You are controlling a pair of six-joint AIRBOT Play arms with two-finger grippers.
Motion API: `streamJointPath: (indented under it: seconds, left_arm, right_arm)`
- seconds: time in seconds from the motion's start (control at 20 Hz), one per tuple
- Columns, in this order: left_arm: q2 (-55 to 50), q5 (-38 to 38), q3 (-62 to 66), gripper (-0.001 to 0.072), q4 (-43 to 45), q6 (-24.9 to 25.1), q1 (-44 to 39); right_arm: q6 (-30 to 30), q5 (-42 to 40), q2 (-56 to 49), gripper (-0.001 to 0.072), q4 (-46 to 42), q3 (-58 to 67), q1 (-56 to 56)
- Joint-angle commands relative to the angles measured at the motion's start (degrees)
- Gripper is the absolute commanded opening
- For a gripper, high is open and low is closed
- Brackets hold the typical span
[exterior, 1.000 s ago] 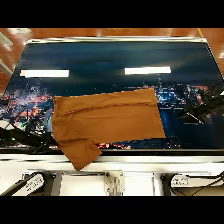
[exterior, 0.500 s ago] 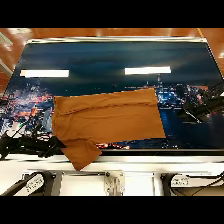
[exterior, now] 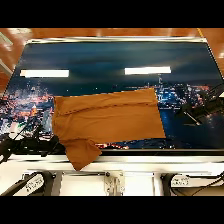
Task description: Fold the shirts.
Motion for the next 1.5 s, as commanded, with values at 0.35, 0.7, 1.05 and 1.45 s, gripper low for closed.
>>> streamJointPath:
  seconds: [0.35, 0.7, 1.05, 1.45]
  left_arm:
    - [0.0, -5.8, 3.4, 0.0035, -1.6, 2.9, 0.0]
    - [0.0, -6.3, 3.6, 0.0035, -1.6, 2.9, 0.1]
    - [0.0, -6.5, 5.8, 0.0035, -1.7, 2.6, 0.1]
    - [0.0, -9.7, 15.6, 0.0034, -2.7, 4.4, 0.0]
  right_arm:
    - [-4.4, -4.7, -1.7, 0.0671, 5.0, -13.0, 0.0]
    - [-6.7, -1.5, -3.4, 0.0637, 6.7, -13.0, 0.2]
    - [-5.8, -5.9, -3.4, 0.0557, 1.0, -14.9, 9.3]
    - [-7.9, -9.2, -0.1, 0.0063, 9.3, -12.3, 11.0]
